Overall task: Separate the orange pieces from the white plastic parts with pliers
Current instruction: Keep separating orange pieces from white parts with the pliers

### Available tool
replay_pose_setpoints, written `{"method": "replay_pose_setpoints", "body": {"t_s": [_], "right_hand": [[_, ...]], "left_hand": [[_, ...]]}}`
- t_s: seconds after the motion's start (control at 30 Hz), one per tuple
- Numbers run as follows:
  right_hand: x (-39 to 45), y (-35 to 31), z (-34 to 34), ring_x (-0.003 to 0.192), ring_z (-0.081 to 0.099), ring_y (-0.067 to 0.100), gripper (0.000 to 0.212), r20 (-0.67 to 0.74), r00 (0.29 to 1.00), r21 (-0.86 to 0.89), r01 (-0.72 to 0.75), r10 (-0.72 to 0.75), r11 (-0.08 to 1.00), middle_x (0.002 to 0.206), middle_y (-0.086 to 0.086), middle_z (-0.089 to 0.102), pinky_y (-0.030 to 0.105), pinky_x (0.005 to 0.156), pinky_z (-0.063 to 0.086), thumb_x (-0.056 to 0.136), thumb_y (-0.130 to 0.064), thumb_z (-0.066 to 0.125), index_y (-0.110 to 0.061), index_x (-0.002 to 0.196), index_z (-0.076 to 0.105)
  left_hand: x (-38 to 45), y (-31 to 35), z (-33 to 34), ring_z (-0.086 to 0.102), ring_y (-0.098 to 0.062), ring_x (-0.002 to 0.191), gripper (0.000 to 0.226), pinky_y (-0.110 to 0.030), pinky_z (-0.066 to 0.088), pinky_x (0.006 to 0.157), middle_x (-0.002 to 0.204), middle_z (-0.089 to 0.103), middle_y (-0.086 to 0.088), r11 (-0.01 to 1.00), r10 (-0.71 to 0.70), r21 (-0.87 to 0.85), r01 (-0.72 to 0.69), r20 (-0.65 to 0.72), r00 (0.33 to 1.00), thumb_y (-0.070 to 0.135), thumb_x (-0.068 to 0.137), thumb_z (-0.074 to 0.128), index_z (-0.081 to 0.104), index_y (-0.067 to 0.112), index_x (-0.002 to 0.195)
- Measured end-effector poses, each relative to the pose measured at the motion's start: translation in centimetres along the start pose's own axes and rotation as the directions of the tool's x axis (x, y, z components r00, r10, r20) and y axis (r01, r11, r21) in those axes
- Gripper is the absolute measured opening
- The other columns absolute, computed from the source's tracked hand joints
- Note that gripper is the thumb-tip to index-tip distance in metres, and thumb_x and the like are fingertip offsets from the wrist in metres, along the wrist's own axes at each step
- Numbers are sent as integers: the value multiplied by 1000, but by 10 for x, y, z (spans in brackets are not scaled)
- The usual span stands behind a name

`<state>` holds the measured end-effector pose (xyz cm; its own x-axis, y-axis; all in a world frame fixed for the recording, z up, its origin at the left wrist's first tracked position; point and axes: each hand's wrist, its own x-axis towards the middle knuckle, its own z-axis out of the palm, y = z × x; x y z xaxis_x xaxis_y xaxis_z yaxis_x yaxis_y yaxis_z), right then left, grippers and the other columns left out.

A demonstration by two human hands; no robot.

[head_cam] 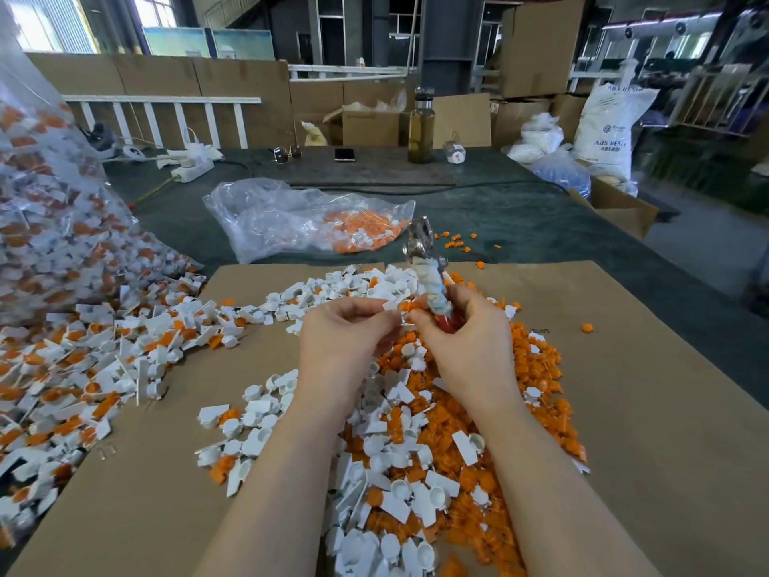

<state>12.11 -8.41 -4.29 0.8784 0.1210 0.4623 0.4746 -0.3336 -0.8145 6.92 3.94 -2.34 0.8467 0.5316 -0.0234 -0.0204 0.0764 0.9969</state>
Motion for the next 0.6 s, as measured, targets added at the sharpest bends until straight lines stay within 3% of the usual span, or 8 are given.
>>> {"method": "replay_pose_setpoints", "body": {"t_s": [0.2, 0.4, 0.6], "right_hand": [[0, -1, 0, 81, 60, -9, 24, -36, 999, -62, 10, -12, 998, 85, -24, 60, 3, 67, 45, 84, -28, 73, -19, 106, 69], [1, -2, 0, 80, 62, -1, 22, -63, 998, -67, -23, 19, 997, 88, -11, 67, 11, 67, 47, 84, -27, 73, -16, 104, 70], [1, -1, -1, 79, 63, 2, 20, -57, 997, -47, -56, 53, 997, 88, -7, 69, 17, 67, 50, 85, -25, 73, -14, 102, 70]], "left_hand": [[0, 0, 3, 75, -14, 69, 9, -27, 59, 67, 70, 76, 1, 992, 71, 104, -70, 0, 998, 12, 78, 82, 76, 15, 82], [-2, 0, 6, 75, -14, 75, 9, -39, 61, 79, 72, 76, 6, 969, 162, 187, -161, 11, 987, 15, 78, 82, 78, 23, 77], [-4, -1, 8, 70, -1, 71, 14, -20, 59, 67, 71, 74, 17, 922, 254, 288, -259, 55, 966, 19, 80, 81, 77, 31, 74]]}}
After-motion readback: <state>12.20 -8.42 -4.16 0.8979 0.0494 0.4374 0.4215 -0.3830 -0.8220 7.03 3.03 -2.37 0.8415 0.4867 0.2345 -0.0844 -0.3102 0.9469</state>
